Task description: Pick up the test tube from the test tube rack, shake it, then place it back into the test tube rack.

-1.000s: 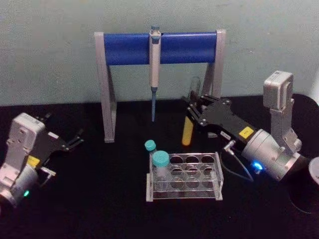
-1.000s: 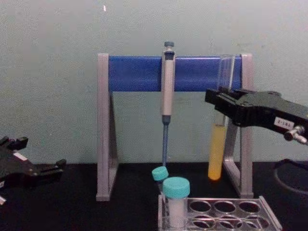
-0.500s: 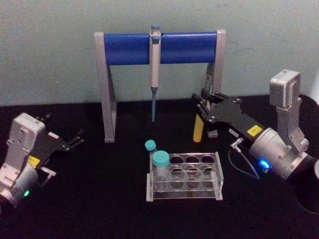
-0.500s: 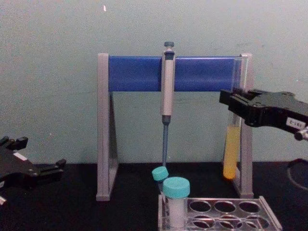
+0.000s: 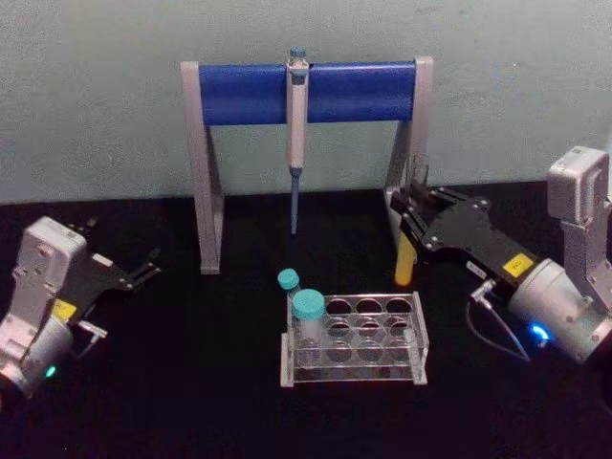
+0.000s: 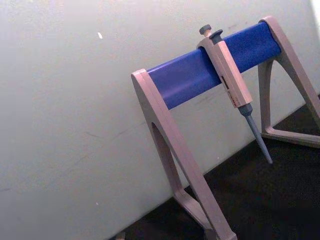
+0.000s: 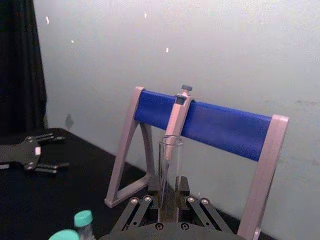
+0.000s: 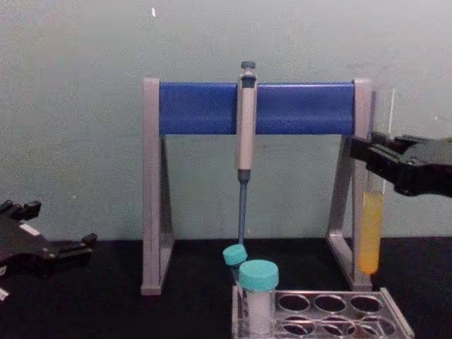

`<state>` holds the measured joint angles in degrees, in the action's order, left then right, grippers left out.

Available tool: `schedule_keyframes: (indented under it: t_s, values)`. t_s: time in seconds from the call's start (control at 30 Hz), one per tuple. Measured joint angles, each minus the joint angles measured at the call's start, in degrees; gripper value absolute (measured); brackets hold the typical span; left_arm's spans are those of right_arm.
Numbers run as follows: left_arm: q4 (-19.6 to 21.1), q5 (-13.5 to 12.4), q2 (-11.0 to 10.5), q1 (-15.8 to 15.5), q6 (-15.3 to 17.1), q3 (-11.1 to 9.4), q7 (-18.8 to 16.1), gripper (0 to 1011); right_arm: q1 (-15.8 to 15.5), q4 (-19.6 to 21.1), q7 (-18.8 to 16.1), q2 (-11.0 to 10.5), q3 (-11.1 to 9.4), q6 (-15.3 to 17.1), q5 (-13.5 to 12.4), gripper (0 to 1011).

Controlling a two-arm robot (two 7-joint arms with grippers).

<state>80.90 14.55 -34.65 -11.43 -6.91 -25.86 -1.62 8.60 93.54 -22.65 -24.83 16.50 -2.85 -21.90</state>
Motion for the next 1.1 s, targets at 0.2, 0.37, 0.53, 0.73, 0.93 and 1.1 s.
schedule_keyframes:
  t_s: [0.2, 0.37, 0.53, 0.73, 0.93, 1.1]
  values:
    - [0.0, 0.0, 0.0, 0.0, 0.0, 0.0, 0.0, 1010, -2.1, 2.8, -1.3, -1.6, -0.3, 1.3, -0.9, 224]
    - [0.0, 0.0, 0.0, 0.0, 0.0, 0.0, 0.0, 1010, -3.4, 4.9, -3.2, -3.0, 0.1, 2.7, -2.6, 224]
    - [0.0, 0.0, 0.0, 0.0, 0.0, 0.0, 0.0, 1010, -3.3, 5.4, -4.6, -3.4, 1.3, 3.4, -3.9, 224]
    - [0.0, 0.0, 0.0, 0.0, 0.0, 0.0, 0.0, 1010, -1.4, 4.0, -5.8, -2.6, 3.5, 3.4, -5.3, 224]
    - [0.0, 0.0, 0.0, 0.0, 0.0, 0.0, 0.0, 1009, 1.1, 1.6, -5.6, -0.8, 5.0, 1.6, -5.6, 224]
    - [0.0, 0.0, 0.0, 0.0, 0.0, 0.0, 0.0, 1010, 2.8, -0.4, -4.1, 0.8, 5.5, -0.2, -4.5, 224]
